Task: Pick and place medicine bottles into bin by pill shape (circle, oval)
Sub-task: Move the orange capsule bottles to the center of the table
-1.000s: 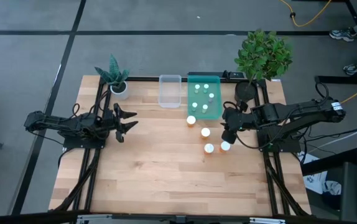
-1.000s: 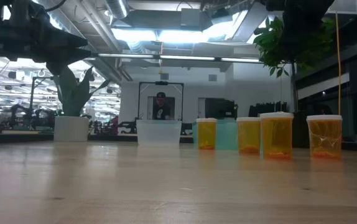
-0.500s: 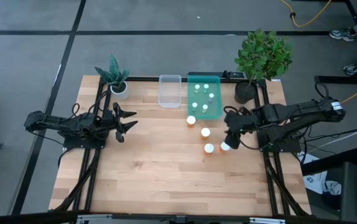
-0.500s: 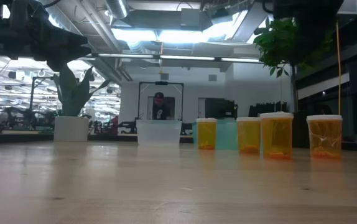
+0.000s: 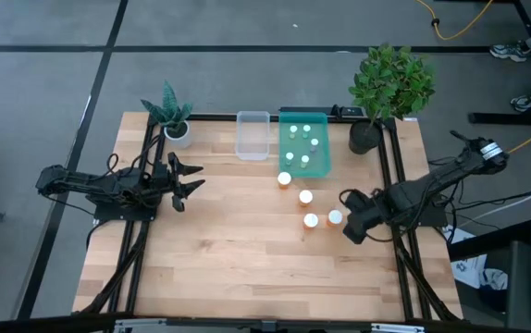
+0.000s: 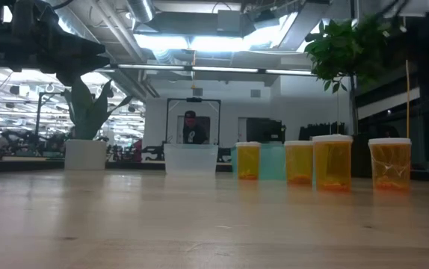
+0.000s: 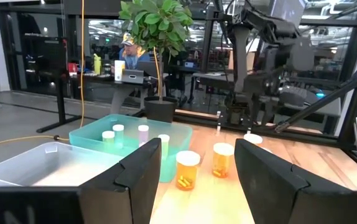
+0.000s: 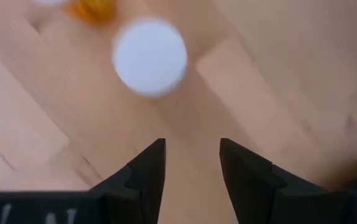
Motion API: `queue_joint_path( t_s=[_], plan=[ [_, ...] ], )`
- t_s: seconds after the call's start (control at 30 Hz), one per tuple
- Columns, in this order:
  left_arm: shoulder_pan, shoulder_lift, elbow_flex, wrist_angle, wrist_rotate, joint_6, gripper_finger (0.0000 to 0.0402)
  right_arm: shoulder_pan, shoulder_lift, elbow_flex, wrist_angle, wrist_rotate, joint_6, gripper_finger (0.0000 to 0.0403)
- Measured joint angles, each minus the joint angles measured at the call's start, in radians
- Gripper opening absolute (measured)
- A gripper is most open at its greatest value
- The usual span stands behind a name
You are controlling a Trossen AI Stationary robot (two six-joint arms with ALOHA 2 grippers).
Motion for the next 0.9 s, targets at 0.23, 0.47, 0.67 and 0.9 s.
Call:
queue_joint_path(
  t_s=[0.23,0.47,0.67,0.9],
  plan=[
    [0.0,0.0,0.0,0.0,0.0,-0.024,0.0195,0.031,0.004,-0.134,0.17,-0.004,0.087,0.0154],
    [0.0,0.0,0.0,0.0,0.0,-0.025,0.0195,0.029,0.069,-0.195,0.376,0.087,0.036,0.0154],
    [0.0,0.0,0.0,0.0,0.0,-0.025,0.0195,-0.017,0.157,-0.195,0.436,0.138,-0.027,0.0154],
    [0.0,0.0,0.0,-0.011,0.0,-0.025,0.0195,-0.126,0.216,-0.195,0.618,0.231,-0.212,0.0154]
  ],
)
